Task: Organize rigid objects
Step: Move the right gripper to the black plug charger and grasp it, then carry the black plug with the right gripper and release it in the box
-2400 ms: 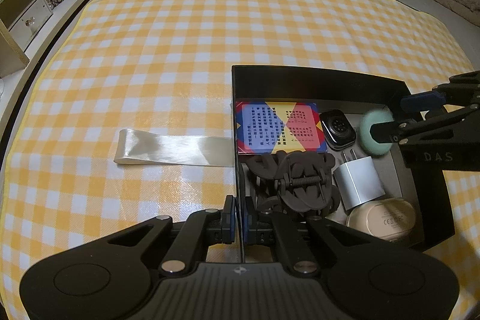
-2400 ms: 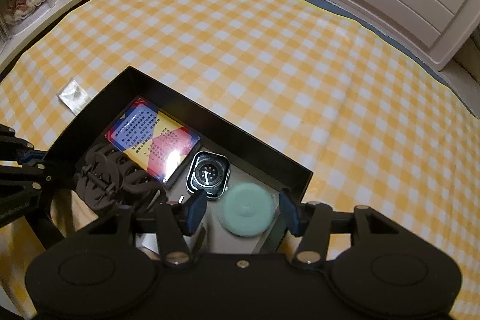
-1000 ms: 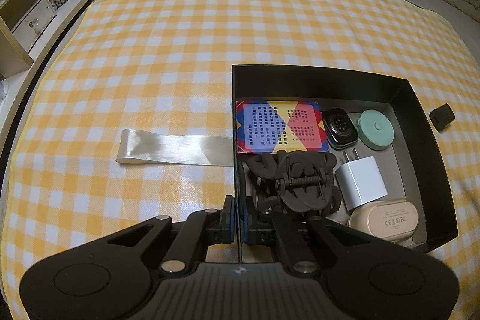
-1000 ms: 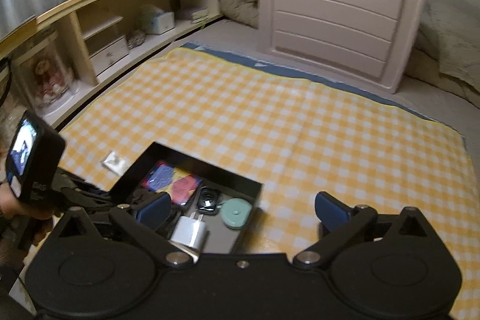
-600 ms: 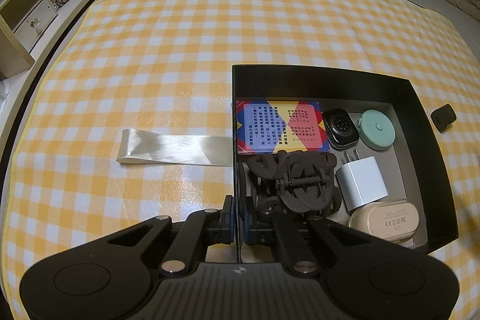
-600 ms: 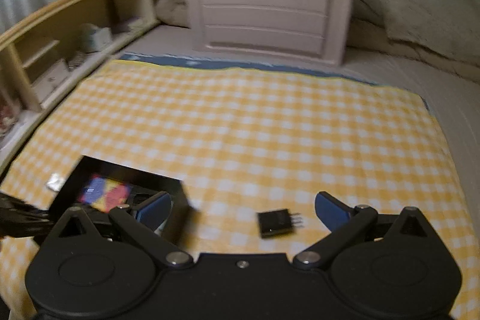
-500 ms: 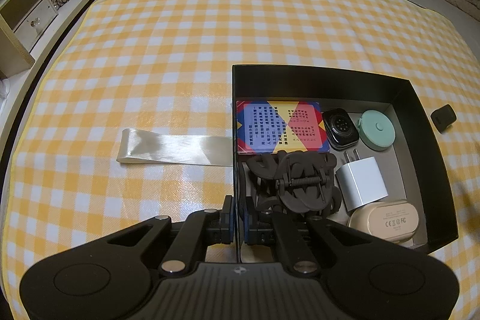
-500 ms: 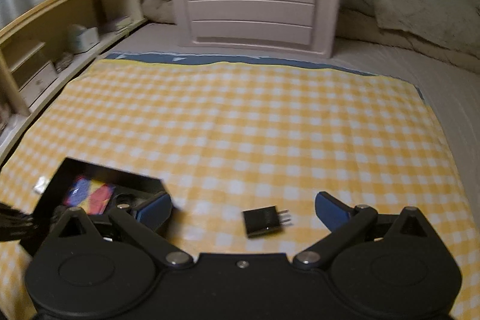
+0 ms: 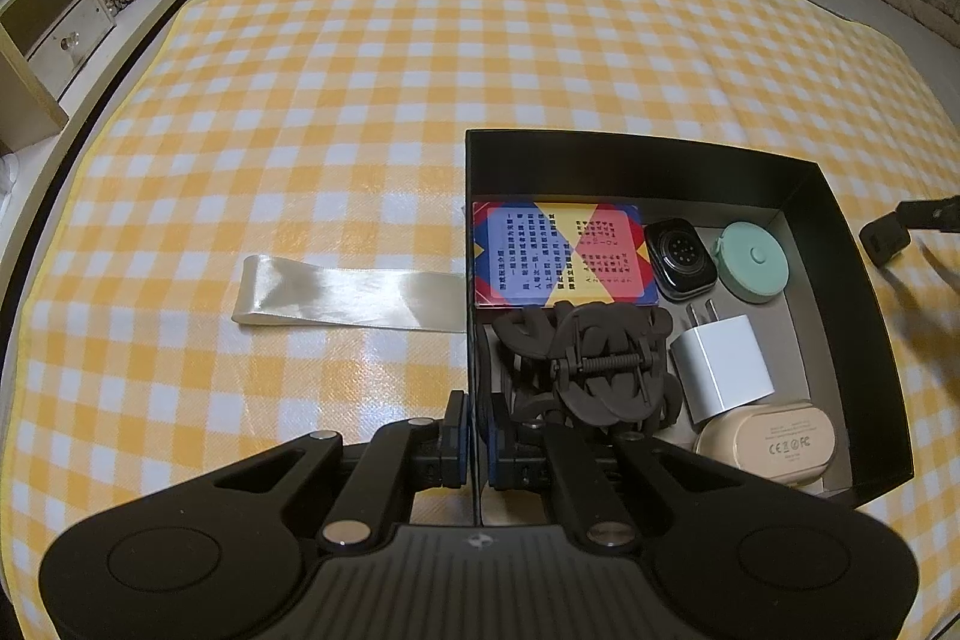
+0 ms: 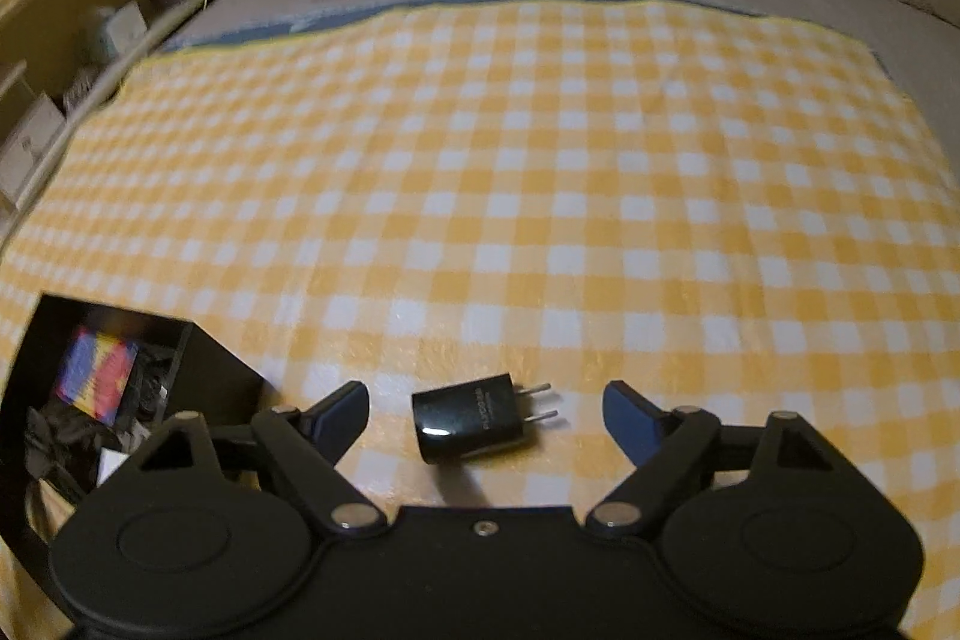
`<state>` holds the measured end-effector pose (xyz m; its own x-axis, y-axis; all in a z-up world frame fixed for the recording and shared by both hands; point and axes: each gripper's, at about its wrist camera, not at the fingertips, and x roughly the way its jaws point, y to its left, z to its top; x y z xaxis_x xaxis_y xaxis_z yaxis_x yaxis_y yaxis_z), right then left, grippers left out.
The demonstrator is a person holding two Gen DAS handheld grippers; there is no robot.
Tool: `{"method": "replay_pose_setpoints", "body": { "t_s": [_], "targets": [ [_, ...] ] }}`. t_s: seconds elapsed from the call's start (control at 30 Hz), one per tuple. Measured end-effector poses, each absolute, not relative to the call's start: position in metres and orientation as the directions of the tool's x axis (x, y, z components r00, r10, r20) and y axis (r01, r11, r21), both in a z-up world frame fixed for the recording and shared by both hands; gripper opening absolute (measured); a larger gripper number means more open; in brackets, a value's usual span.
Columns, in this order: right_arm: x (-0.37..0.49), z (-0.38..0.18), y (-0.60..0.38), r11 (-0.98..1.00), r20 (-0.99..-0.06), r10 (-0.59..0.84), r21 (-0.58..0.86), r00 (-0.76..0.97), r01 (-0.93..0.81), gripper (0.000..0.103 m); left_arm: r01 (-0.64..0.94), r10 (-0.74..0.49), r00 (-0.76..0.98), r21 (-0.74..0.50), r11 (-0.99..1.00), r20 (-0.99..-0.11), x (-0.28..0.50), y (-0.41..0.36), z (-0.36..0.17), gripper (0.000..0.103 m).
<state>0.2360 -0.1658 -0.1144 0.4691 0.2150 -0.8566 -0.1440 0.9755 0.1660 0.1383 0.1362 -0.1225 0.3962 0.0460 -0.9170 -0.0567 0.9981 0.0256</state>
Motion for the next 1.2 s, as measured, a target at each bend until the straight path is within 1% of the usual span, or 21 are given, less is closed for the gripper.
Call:
{"method": "replay_pose_setpoints", "body": {
  "t_s": [0.17,0.2,0.23,0.3,0.4,0.47,0.67,0.8,0.9,1.07,1.2],
  "targets": [
    [0.245,-0.130,-0.156,0.973,-0.886,0.201,0.131,0.418,-0.189,0.085,-0.055,0.047,0.397,0.028,0.998,-0.917,0.138,0.136,-0.123,0.006],
    [0.246,-0.131,-0.154,0.973,-0.888,0.198,0.125,0.416,-0.195,0.084,-0.055,0.047,0.396,0.027,0.998,-0.917,0.138,0.136,-0.122,0.006],
    [0.248,-0.132,-0.154,0.972,-0.888,0.196,0.121,0.415,-0.199,0.081,-0.056,0.047,0.396,0.027,0.998,-0.917,0.138,0.136,-0.122,0.006],
    [0.250,-0.135,-0.150,0.972,-0.892,0.192,0.115,0.409,-0.205,0.078,-0.056,0.047,0.396,0.027,0.998,-0.917,0.138,0.136,-0.122,0.006],
    [0.253,-0.142,-0.145,0.972,-0.901,0.181,0.103,0.394,-0.212,0.069,-0.056,0.047,0.396,0.027,0.998,-0.917,0.139,0.136,-0.122,0.006],
    [0.255,-0.145,-0.141,0.971,-0.902,0.167,0.079,0.397,-0.226,0.061,-0.056,0.046,0.397,0.026,0.998,-0.917,0.138,0.136,-0.122,0.006],
    [0.248,-0.149,-0.127,0.961,-0.897,0.152,0.037,0.416,-0.273,0.060,-0.056,0.047,0.395,0.027,0.998,-0.917,0.138,0.135,-0.122,0.006],
    [0.234,-0.127,-0.126,0.954,-0.868,0.175,0.032,0.466,-0.299,0.060,-0.055,0.048,0.396,0.029,0.998,-0.917,0.139,0.136,-0.122,0.006],
    [0.223,-0.102,-0.121,0.937,-0.829,0.238,0.059,0.505,-0.345,0.060,-0.056,0.047,0.396,0.027,0.998,-0.917,0.139,0.135,-0.122,0.006],
    [0.202,-0.058,-0.098,0.861,-0.761,0.335,0.008,0.555,-0.509,0.060,-0.049,0.043,0.396,0.026,0.998,-0.917,0.136,0.135,-0.123,0.006],
    [0.188,-0.031,-0.070,0.742,-0.743,0.398,-0.084,0.538,-0.665,0.060,-0.044,0.044,0.396,0.029,0.999,-0.917,0.137,0.135,-0.122,0.006]
  ]
}}
